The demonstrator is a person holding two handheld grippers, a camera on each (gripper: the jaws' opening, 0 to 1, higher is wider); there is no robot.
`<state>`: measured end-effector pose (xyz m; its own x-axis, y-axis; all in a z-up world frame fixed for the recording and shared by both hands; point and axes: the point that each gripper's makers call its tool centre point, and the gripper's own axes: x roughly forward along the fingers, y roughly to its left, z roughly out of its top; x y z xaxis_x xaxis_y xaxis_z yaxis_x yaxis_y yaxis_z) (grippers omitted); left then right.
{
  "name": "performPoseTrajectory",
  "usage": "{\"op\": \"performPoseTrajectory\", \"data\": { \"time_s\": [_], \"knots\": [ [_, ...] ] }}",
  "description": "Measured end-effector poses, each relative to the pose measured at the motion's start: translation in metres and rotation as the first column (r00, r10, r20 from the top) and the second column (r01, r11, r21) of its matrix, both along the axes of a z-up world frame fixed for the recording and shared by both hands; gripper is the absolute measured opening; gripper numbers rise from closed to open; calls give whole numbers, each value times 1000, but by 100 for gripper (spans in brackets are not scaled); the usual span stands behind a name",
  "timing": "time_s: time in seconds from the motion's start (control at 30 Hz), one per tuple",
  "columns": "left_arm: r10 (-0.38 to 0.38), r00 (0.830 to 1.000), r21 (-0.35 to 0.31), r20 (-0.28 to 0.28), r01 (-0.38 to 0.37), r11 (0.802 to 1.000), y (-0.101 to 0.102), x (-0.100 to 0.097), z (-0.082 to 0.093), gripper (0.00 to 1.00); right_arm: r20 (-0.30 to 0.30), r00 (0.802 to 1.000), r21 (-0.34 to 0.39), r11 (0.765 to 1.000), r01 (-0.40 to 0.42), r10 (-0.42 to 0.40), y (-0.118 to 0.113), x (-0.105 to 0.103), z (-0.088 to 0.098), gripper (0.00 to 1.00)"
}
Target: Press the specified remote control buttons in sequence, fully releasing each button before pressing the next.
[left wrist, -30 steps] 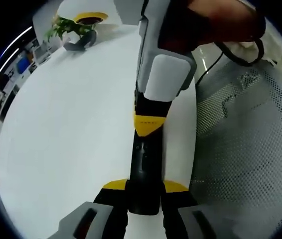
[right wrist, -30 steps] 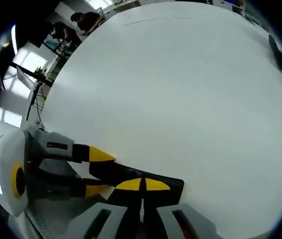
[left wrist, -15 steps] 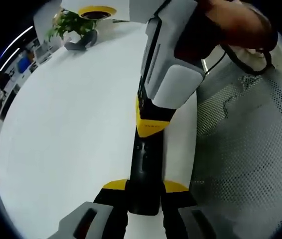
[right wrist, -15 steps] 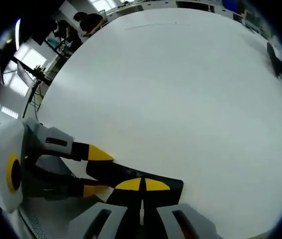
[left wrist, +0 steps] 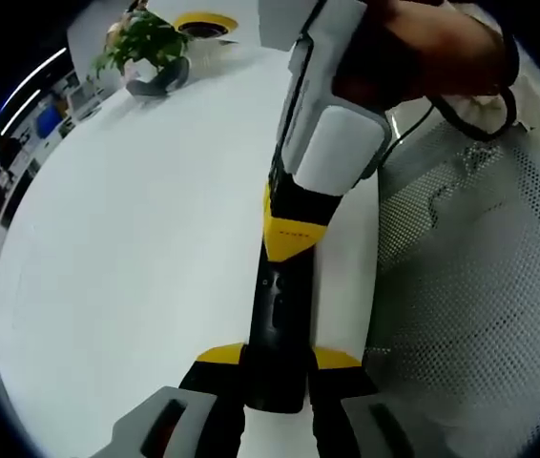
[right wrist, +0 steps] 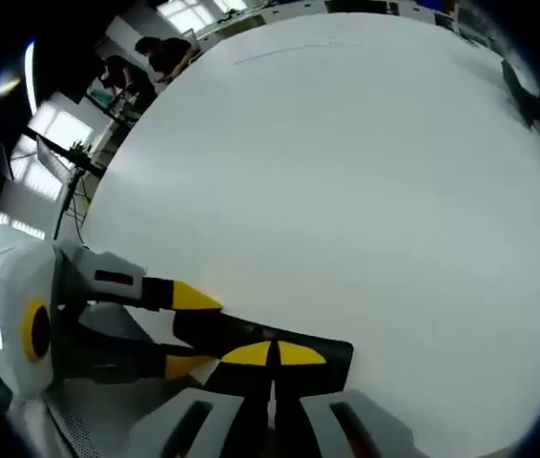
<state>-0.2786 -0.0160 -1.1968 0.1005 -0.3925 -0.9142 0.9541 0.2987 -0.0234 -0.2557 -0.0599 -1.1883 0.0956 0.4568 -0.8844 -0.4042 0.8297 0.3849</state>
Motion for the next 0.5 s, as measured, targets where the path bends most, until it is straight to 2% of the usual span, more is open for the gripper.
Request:
{"op": "performPoseTrajectory", "data": {
  "time_s": [0.2, 0.4, 0.5],
  "knots": [
    [2, 1000, -4, -1, -2, 1000, 0, 0, 0, 24, -10, 1000, -7, 1000, -25, 24, 4, -4, 1, 0],
    [6, 1000, -11, 1, -6, 1000, 0, 0, 0, 24, -45, 998, 7, 999, -37, 37, 6, -12, 0, 0],
    [7, 1000, -15, -1, -7, 1000, 0, 0, 0, 24, -83, 995, 10, 999, -47, 48, 7, -21, -1, 0]
  ]
}}
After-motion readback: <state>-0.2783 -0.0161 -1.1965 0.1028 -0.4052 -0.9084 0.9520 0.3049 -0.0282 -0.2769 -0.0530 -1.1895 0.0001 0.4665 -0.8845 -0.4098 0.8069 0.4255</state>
